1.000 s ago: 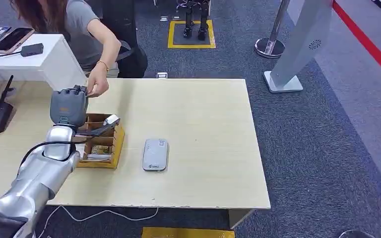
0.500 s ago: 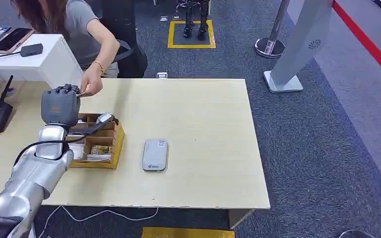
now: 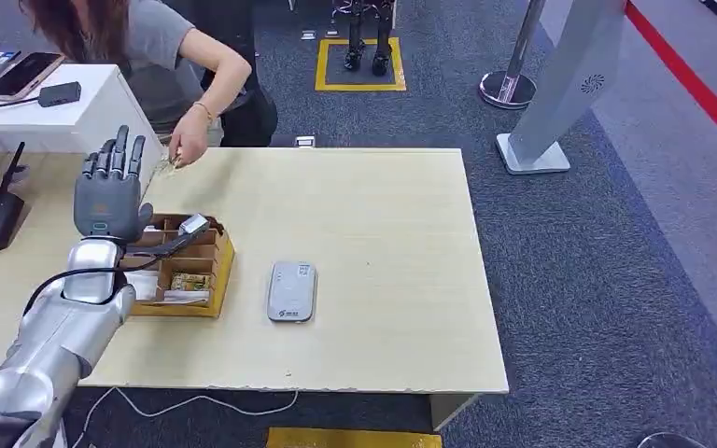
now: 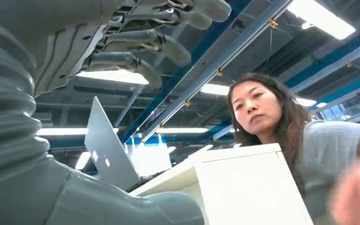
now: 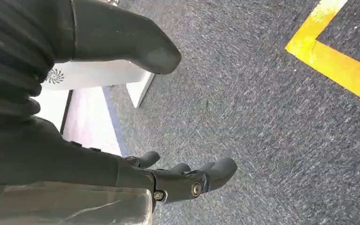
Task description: Pass the card to the sensor for recognition and then transmit it.
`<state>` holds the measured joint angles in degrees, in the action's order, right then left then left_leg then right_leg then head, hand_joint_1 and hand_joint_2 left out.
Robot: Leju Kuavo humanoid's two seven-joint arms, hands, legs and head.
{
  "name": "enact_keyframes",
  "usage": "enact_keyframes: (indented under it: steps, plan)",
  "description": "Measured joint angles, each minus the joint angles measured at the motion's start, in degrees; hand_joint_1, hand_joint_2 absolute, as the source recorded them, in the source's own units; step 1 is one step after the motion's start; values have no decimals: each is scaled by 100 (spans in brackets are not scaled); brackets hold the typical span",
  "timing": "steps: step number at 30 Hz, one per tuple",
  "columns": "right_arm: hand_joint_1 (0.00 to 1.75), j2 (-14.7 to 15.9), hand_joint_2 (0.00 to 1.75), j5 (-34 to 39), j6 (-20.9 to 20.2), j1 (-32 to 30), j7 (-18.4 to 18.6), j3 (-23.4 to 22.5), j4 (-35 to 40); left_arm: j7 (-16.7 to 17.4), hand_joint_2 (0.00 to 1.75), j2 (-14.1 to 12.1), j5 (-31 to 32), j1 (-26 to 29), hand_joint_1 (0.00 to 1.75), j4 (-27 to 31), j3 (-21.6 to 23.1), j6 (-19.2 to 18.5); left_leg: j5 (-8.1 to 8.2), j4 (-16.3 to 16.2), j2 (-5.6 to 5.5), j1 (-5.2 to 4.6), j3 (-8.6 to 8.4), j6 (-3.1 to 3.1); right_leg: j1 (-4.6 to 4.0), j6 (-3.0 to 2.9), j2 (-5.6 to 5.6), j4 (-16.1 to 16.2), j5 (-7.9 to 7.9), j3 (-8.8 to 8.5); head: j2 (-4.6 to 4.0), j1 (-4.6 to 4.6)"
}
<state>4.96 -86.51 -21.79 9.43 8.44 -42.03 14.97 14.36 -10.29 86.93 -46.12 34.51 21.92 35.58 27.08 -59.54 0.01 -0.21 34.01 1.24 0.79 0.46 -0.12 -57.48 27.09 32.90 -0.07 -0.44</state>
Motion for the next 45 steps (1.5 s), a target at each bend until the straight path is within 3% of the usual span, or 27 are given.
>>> enact_keyframes:
  steps: [12,18,25,45]
  plan:
    - [0,-2,175,11,0,-32,-2,0,0,-227,175,15,-22,197,0,457,-179,11,0,0,0,0,-1,0,0,0,0,0,0,0,0,-2]
    - [0,-2,175,125,0,-49,-35,-11,2,-531,175,100,-481,445,0,1219,-181,-417,0,-1,0,-1,0,1,1,0,0,1,0,0,0,0]
    - [0,-2,175,125,2,-80,-37,-15,0,-533,175,111,-536,536,0,1663,-181,-496,1,0,0,-1,0,1,0,0,0,1,0,1,0,-2]
    - [0,-2,175,125,2,-84,-37,-15,2,-533,175,111,-540,606,0,1888,-181,-527,1,0,2,-1,0,1,0,0,1,1,0,1,0,-2]
